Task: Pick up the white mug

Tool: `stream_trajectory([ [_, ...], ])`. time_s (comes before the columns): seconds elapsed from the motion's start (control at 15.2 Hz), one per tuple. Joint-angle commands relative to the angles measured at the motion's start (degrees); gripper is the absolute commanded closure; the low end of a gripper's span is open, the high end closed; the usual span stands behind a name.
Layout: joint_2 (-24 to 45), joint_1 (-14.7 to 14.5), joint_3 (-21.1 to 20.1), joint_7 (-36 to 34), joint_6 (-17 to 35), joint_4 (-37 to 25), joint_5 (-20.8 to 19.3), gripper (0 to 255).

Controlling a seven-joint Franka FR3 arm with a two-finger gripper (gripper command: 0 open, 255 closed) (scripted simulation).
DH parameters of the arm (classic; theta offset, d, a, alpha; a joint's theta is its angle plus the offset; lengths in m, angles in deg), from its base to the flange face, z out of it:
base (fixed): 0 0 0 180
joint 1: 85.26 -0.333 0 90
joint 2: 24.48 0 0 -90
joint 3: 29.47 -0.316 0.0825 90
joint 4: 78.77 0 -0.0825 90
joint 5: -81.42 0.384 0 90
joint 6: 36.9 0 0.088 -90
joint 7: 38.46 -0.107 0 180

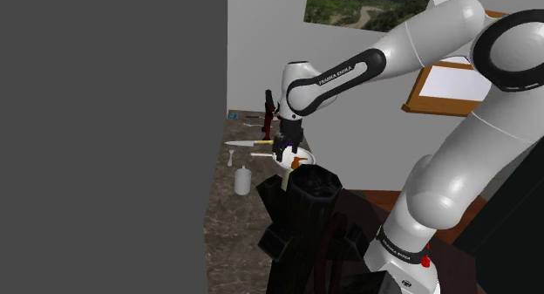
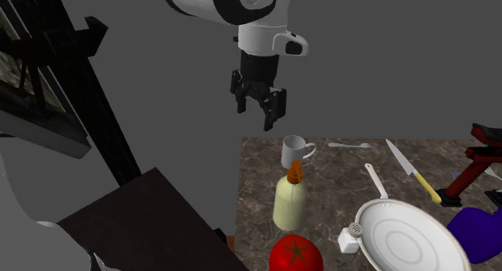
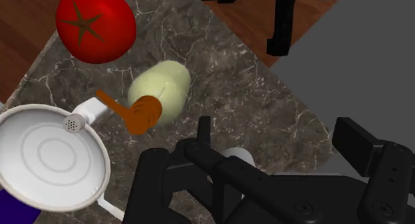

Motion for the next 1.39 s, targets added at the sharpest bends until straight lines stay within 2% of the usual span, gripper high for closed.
stream_trajectory([
  [0.0,4.7,-0.2,-0.2,0.3,3.4,-2.0,-0.1,0],
  [0.66,26.8,-1.4,-1.1,1.0,16.3,-14.4,-1.3,0],
  [1.32,48.7,-2.9,-1.2,1.0,21.4,-34.3,-3.5,0],
])
